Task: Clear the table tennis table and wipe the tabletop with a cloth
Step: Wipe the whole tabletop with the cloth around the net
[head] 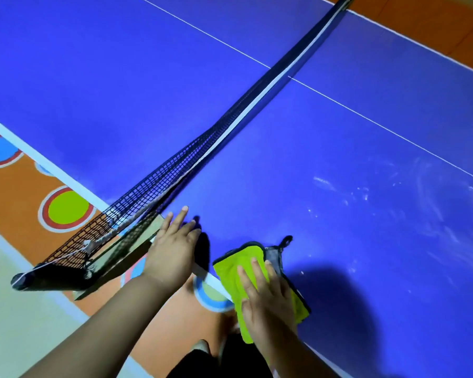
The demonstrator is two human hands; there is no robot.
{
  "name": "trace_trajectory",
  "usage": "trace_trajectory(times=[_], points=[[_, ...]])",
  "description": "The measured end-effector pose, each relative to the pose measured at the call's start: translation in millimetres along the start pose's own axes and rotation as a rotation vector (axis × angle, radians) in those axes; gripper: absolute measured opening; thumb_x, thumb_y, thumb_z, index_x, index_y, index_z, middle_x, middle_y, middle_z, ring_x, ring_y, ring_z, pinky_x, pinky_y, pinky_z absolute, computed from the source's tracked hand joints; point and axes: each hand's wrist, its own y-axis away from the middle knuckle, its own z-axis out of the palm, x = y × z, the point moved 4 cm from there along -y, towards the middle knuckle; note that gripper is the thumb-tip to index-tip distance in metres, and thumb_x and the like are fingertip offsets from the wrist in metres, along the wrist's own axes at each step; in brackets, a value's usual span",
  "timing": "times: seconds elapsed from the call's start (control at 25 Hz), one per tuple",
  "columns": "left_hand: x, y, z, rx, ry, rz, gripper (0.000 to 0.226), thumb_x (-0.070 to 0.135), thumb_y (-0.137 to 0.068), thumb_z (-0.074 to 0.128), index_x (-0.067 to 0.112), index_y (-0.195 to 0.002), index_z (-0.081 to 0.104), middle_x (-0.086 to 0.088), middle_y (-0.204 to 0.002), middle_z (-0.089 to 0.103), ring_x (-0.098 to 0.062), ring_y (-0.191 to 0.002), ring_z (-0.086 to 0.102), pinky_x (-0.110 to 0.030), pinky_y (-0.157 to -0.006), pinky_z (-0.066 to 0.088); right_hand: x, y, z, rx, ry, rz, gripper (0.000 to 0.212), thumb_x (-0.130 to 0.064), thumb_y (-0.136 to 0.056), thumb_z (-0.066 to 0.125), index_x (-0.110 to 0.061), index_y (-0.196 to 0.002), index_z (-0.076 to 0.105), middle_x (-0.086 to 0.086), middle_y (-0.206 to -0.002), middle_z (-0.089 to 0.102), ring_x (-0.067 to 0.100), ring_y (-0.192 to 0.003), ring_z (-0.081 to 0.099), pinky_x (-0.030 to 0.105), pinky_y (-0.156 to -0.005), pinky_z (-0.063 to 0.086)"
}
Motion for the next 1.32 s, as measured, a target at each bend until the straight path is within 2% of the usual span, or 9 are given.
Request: trace_trajectory(times=[0.08, 0.24, 0.32, 0.4, 0.48, 0.64, 0.92, 1.12, 1.32], points=[[16, -3, 6, -0.061, -0.015, 0.028, 0.049, 0.018, -0.069, 0.031, 0.012, -0.092, 0.074, -0.004, -0.102, 0.071, -0.031, -0.114, 0.059, -0.045, -0.105, 0.031, 7, 5, -1, -0.029, -0.020, 0.097, 0.063, -0.040, -0.074, 0.047, -0.031, -0.137, 0.052, 0.003, -0.148, 0.043, 0.032, -0.133, 0.040, 0.049, -0.094, 0.044], [40, -24, 19, -0.177, -0.013, 0.033, 0.045, 0.020, -0.070, 0.040, 0.009, -0.101, 0.071, -0.009, -0.110, 0.069, -0.031, -0.114, 0.059, -0.052, -0.095, 0.042, 14, -41, -5, -0.005, -0.007, 0.103, 0.071, -0.055, -0.072, 0.051, -0.036, -0.140, 0.048, 0.004, -0.154, 0.034, 0.038, -0.140, 0.029, 0.063, -0.108, 0.021], [47, -47, 25, -0.194, -0.004, -0.003, 0.046, 0.026, -0.075, 0.045, 0.006, -0.109, 0.068, -0.011, -0.115, 0.066, -0.031, -0.115, 0.058, -0.052, -0.094, 0.042, 42, -82, -15, 0.047, -0.004, 0.109, 0.070, -0.059, -0.072, 0.050, -0.039, -0.140, 0.046, 0.002, -0.155, 0.034, 0.037, -0.141, 0.027, 0.065, -0.107, 0.022], [57, -77, 26, -0.193, -0.001, -0.057, 0.054, 0.033, -0.084, 0.039, 0.004, -0.124, 0.058, -0.013, -0.131, 0.056, -0.029, -0.127, 0.047, -0.050, -0.104, 0.033, 78, -127, -25, 0.095, 0.011, 0.135, 0.071, -0.061, -0.074, 0.045, -0.041, -0.142, 0.042, 0.000, -0.156, 0.031, 0.036, -0.143, 0.026, 0.064, -0.108, 0.021], [73, -110, 28, -0.235, 0.007, -0.037, 0.063, 0.040, -0.092, 0.038, 0.007, -0.145, 0.028, -0.010, -0.154, 0.024, -0.025, -0.143, 0.017, -0.046, -0.115, 0.009, 114, -170, -35, 0.111, 0.038, 0.149, 0.072, -0.064, -0.077, 0.036, -0.043, -0.145, 0.034, -0.002, -0.159, 0.023, 0.035, -0.145, 0.018, 0.062, -0.111, 0.015], [115, -176, 32, -0.302, -0.047, 0.023, 0.094, 0.055, -0.085, 0.049, 0.011, -0.149, -0.003, -0.005, -0.158, -0.008, -0.019, -0.144, -0.010, -0.043, -0.116, -0.010, 182, -246, -57, 0.099, 0.038, 0.159, 0.071, -0.067, -0.081, 0.024, -0.047, -0.149, 0.018, -0.007, -0.162, 0.005, 0.029, -0.148, -0.002, 0.057, -0.115, 0.000], [170, -284, 44, -0.458, -0.246, 0.077, 0.106, 0.055, -0.081, 0.057, 0.003, -0.147, -0.006, -0.016, -0.156, -0.009, -0.027, -0.144, -0.009, -0.047, -0.115, -0.010, 306, -378, -100, 0.094, 0.039, 0.206, 0.065, -0.066, -0.090, 0.031, -0.048, -0.149, 0.012, -0.008, -0.162, 0.001, 0.027, -0.148, -0.008, 0.057, -0.116, 0.000], [192, -304, 54, -0.567, -0.361, 0.019, 0.096, 0.035, -0.084, 0.058, -0.006, -0.145, -0.004, -0.029, -0.152, -0.006, -0.037, -0.143, 0.001, -0.046, -0.115, -0.007, 394, -450, -123, 0.049, 0.053, 0.230, 0.074, -0.080, -0.083, 0.025, -0.049, -0.149, 0.011, -0.010, -0.162, 0.000, 0.026, -0.148, -0.009, 0.058, -0.115, 0.000], [196, -309, 56, -0.609, -0.410, -0.005, 0.104, 0.040, -0.080, 0.062, -0.005, -0.145, -0.004, -0.028, -0.153, -0.005, -0.034, -0.144, 0.002, -0.043, -0.114, -0.008, 438, -474, -134, 0.067, 0.033, 0.253, 0.064, -0.066, -0.090, 0.030, -0.047, -0.149, 0.013, -0.008, -0.162, 0.000, 0.028, -0.148, -0.008, 0.057, -0.116, 0.002]])
